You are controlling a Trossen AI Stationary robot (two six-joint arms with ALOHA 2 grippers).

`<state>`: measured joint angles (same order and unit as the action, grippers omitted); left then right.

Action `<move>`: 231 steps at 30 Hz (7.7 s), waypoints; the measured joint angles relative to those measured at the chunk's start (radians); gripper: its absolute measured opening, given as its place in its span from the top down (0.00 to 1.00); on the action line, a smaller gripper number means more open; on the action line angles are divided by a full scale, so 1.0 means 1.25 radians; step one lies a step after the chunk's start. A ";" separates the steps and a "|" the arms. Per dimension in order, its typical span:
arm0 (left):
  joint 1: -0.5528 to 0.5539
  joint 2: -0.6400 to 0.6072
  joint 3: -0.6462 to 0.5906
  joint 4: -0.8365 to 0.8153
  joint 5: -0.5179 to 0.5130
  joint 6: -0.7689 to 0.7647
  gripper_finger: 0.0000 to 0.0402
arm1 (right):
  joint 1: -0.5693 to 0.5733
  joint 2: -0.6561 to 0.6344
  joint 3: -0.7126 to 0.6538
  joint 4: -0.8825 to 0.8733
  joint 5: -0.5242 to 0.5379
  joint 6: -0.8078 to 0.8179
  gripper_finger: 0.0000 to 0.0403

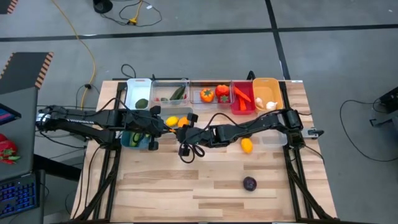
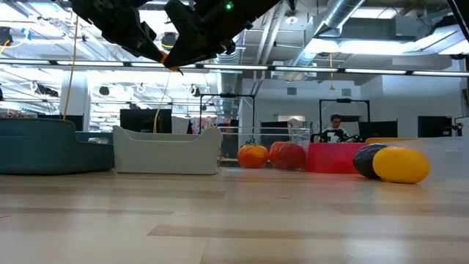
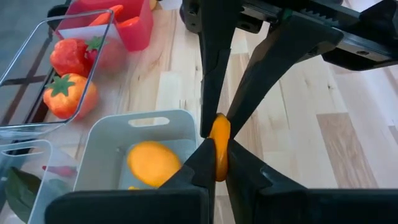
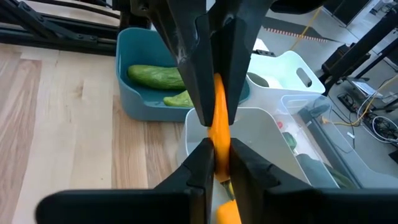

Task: Sort produce into baskets
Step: Put the yellow chili pepper into the top left transparent bin, then put the bottom black plum into the bottom transparent bin

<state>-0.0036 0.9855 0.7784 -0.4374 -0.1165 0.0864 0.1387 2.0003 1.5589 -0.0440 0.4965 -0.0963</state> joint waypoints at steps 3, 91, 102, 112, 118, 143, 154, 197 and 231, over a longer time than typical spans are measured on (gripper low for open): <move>0.000 0.000 0.000 0.001 0.000 0.000 0.97 | 0.000 0.000 0.000 0.000 -0.001 0.006 0.75; 0.454 0.337 0.001 0.216 -0.247 0.146 0.39 | 0.290 -0.144 -0.001 -1.189 -0.568 0.627 0.38; 0.454 0.337 0.001 0.217 -0.247 0.145 0.39 | 0.326 -0.144 -0.001 -1.189 -0.567 0.706 0.36; 0.454 0.337 0.001 0.217 -0.247 0.144 0.39 | 0.326 -0.144 -0.001 -1.191 -0.589 0.708 0.16; 0.454 0.337 0.001 0.217 -0.247 0.144 0.39 | 0.328 -0.144 -0.001 -1.188 -0.591 0.708 0.02; 0.454 0.337 0.000 0.217 -0.241 0.144 0.39 | 0.418 -0.051 -0.001 -1.022 -0.500 0.875 0.07; 0.453 0.337 0.000 0.217 -0.225 0.143 0.39 | 0.398 0.014 -0.009 -1.053 -0.500 0.855 0.07; 0.453 0.336 0.000 0.217 -0.226 0.144 0.39 | 0.365 -0.118 -0.103 -1.175 -0.430 0.897 0.29; 0.452 0.336 0.000 0.217 -0.226 0.146 0.39 | -0.012 -0.566 -0.429 -1.221 -0.231 0.783 0.15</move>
<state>0.5610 1.4059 0.7788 -0.1661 -0.3988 0.2694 0.1238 1.2925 1.0229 -1.5707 0.2082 0.8827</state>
